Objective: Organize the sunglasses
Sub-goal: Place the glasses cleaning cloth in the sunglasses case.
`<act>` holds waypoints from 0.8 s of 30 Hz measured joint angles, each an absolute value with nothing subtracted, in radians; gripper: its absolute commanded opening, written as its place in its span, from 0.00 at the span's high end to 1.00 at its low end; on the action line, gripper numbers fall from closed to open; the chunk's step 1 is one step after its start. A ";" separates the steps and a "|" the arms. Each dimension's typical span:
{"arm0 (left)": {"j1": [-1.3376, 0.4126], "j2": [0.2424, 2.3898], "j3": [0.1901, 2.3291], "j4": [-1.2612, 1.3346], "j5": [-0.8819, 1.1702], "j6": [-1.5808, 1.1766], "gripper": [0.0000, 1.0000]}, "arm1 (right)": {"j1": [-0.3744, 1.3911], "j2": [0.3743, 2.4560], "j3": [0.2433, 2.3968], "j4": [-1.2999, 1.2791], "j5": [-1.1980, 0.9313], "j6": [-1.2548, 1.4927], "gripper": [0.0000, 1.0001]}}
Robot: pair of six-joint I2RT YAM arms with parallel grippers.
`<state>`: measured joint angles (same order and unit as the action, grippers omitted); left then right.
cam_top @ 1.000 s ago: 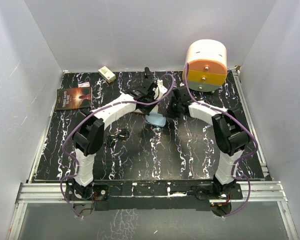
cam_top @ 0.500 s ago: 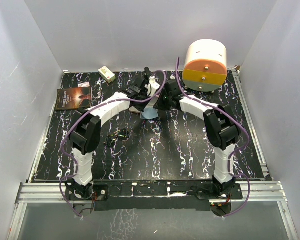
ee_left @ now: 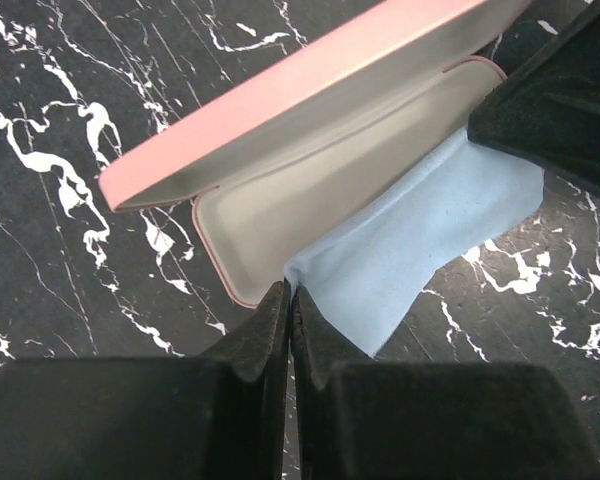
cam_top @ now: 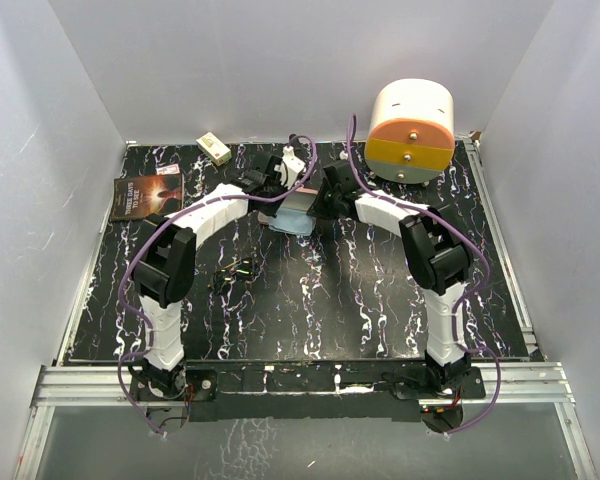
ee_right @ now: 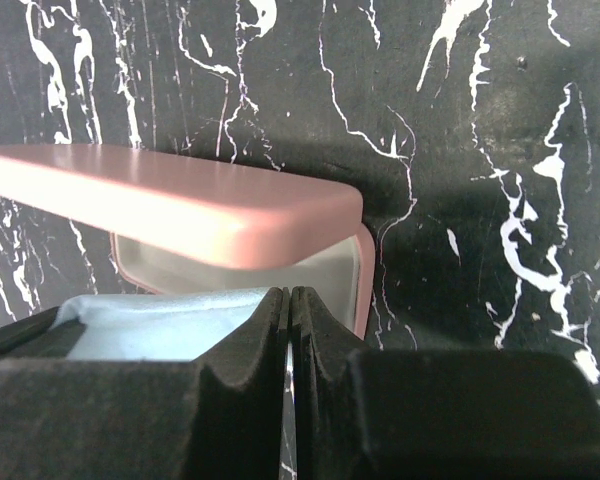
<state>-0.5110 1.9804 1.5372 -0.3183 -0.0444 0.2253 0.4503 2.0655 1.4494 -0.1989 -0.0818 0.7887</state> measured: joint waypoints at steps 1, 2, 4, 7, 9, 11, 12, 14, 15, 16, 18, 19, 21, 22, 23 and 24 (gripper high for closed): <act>-0.507 1.980 1.537 -0.312 -0.044 0.227 1.00 | 0.451 2.078 1.452 -0.193 -0.081 0.788 0.92; -0.504 1.980 1.537 -0.305 -0.044 0.228 1.00 | 0.451 2.087 1.453 -0.188 -0.081 0.789 0.92; -0.494 1.980 1.537 -0.286 -0.042 0.229 1.00 | 0.451 2.102 1.453 -0.184 -0.081 0.789 0.92; -0.489 1.980 1.536 -0.268 -0.035 0.231 1.00 | 0.451 2.110 1.453 -0.175 -0.079 0.789 0.92; -0.487 1.980 1.536 -0.260 -0.028 0.233 1.00 | 0.451 2.110 1.453 -0.167 -0.074 0.789 0.92; -0.485 1.980 1.536 -0.256 -0.023 0.233 1.00 | 0.451 2.110 1.453 -0.155 -0.069 0.789 0.92; -0.485 1.981 1.536 -0.253 -0.021 0.233 1.00 | 0.451 2.110 1.453 -0.152 -0.066 0.789 0.92; -0.483 1.982 1.536 -0.246 -0.017 0.235 1.00 | 0.451 2.110 1.453 -0.146 -0.057 0.788 0.92; -0.482 1.983 1.536 -0.242 -0.015 0.236 1.00 | 0.451 2.110 1.454 -0.145 -0.054 0.788 0.92; -0.482 1.985 1.536 -0.239 -0.014 0.236 1.00 | 0.451 2.110 1.454 -0.145 -0.051 0.788 0.92; -0.480 1.988 1.536 -0.236 -0.014 0.237 1.00 | 0.451 2.110 1.458 -0.144 -0.044 0.788 0.92; -0.480 1.990 1.535 -0.234 -0.014 0.237 1.00 | 0.451 2.110 1.459 -0.142 -0.041 0.788 0.92; -0.480 1.993 1.535 -0.233 -0.014 0.239 1.00 | 0.451 2.110 1.459 -0.134 -0.035 0.787 0.92; -0.479 1.995 1.535 -0.232 -0.014 0.240 1.00 | 0.451 2.110 1.459 -0.131 -0.033 0.787 0.92; -0.479 1.996 1.535 -0.230 -0.015 0.241 1.00 | 0.451 2.110 1.459 -0.127 -0.031 0.787 0.92; -0.479 2.000 1.535 -0.228 -0.015 0.243 1.00 | 0.451 2.110 1.459 -0.123 -0.030 0.787 0.92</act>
<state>-0.4789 1.9999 1.5349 -0.2279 -0.0147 0.2428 0.4507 2.1098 1.4593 -0.1230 -0.0299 0.7868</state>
